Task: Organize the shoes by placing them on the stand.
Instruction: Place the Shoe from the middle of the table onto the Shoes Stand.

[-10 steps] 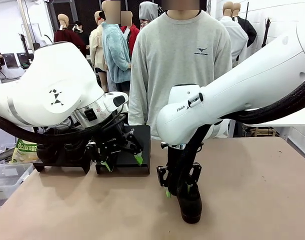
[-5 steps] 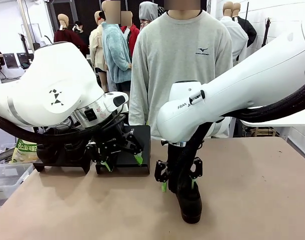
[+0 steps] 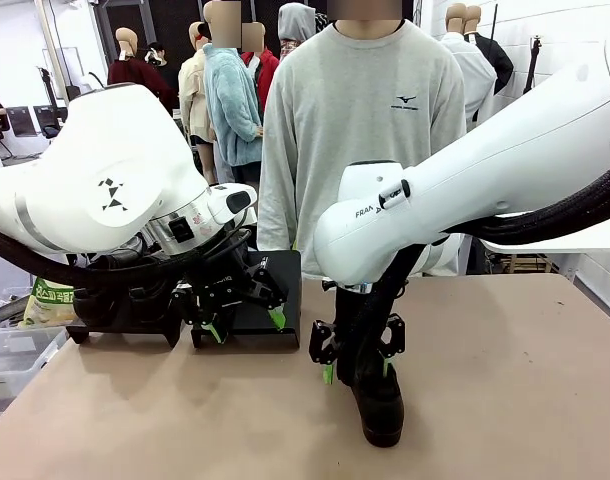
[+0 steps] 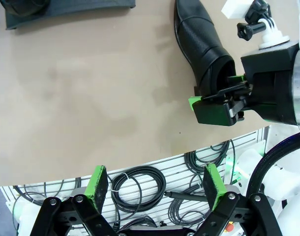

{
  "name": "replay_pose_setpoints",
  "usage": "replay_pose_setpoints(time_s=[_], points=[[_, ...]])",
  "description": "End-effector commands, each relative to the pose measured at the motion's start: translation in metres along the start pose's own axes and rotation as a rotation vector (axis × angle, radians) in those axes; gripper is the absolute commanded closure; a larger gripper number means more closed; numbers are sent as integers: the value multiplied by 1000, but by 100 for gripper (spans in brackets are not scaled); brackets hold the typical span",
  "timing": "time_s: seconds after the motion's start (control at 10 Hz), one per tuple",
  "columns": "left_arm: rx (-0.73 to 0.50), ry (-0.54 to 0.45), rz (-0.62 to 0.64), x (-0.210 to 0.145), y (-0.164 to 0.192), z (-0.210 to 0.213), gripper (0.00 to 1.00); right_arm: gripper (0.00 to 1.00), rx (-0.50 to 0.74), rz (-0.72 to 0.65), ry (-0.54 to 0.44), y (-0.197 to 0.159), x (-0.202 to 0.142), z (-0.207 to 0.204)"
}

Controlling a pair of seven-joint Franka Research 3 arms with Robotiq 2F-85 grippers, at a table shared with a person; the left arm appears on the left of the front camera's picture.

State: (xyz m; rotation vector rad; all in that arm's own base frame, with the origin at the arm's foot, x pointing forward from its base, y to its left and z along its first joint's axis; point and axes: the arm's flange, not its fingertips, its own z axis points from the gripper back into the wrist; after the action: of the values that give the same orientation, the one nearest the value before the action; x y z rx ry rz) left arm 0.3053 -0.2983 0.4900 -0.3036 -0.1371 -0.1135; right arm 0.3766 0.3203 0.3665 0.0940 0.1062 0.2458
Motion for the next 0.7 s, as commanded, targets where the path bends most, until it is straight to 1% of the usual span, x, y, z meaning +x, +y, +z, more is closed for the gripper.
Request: replay_pose_setpoints(time_s=[0.0, 0.1, 0.2, 0.3, 0.4, 0.5, 0.6], points=[[-17, 9, -1, 1, 1, 1, 0, 0, 0, 0, 0, 0, 0, 0], [-17, 9, -1, 1, 1, 1, 0, 0, -2, 61, -11, -11, -9, 21], [-17, 9, -1, 1, 1, 1, 0, 0, -5, 85, -23, -32, -17, 43], [-17, 9, -1, 1, 1, 1, 0, 0, -12, 116, -17, -54, -18, 54], [-17, 9, -1, 1, 1, 1, 0, 0, -3, 198, -5, -82, -15, 63], [-17, 9, -1, 1, 1, 1, 0, 0, 15, 197, -50, -116, -10, 71], [0, 0, 0, 0, 0, 0, 0, 0, 57, 122, -65, -156, -10, 74]])
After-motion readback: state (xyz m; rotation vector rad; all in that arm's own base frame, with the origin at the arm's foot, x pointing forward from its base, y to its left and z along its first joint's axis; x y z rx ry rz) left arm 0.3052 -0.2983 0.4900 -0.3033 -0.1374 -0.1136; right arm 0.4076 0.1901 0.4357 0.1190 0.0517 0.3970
